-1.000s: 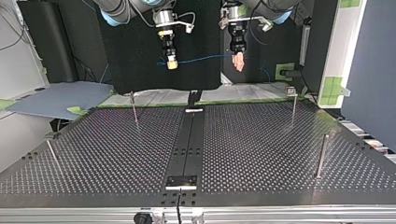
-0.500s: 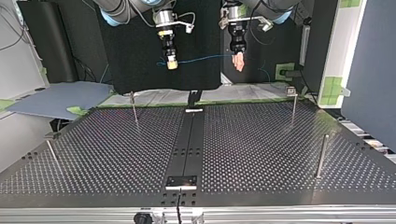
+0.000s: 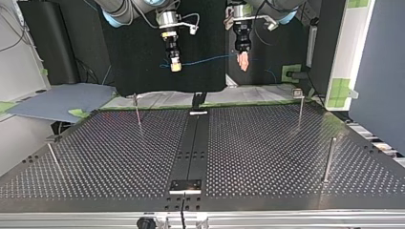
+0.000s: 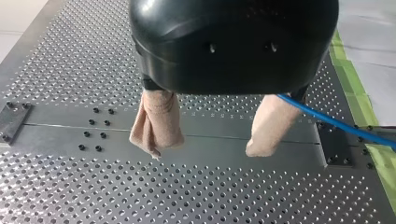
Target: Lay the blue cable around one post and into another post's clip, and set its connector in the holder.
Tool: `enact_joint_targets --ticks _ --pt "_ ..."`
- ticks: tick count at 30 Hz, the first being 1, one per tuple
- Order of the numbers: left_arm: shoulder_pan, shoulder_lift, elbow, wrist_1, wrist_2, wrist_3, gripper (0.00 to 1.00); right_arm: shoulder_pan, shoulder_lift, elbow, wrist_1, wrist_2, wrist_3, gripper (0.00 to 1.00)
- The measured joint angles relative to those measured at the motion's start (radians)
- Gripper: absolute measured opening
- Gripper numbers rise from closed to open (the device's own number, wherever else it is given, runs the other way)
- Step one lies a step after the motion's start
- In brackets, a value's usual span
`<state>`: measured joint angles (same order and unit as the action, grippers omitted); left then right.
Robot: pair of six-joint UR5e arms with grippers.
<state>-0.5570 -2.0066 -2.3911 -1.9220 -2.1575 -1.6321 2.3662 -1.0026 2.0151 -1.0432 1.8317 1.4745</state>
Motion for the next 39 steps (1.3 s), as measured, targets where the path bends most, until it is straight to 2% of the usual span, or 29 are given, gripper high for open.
enact_joint_targets --ticks 10,15,20,35,39 --pt "0.0 0.0 0.0 0.0 0.0 0.0 1.0 -0.002 -0.002 0.001 0.001 -0.001 0.002 0.0" --pt "0.0 0.0 0.0 0.0 0.0 0.0 1.0 -0.013 -0.02 0.031 0.012 -0.007 0.029 0.0" --pt "0.0 0.0 0.0 0.0 0.0 0.0 1.0 -0.015 -0.024 0.047 0.014 -0.007 0.04 0.0" --pt "0.0 0.0 0.0 0.0 0.0 0.0 1.0 -0.015 -0.025 0.049 0.014 -0.008 0.041 0.0" --pt "-0.013 -0.004 -0.013 -0.013 -0.009 -0.013 1.0 -0.004 -0.018 0.037 0.015 0.004 0.029 0.0"
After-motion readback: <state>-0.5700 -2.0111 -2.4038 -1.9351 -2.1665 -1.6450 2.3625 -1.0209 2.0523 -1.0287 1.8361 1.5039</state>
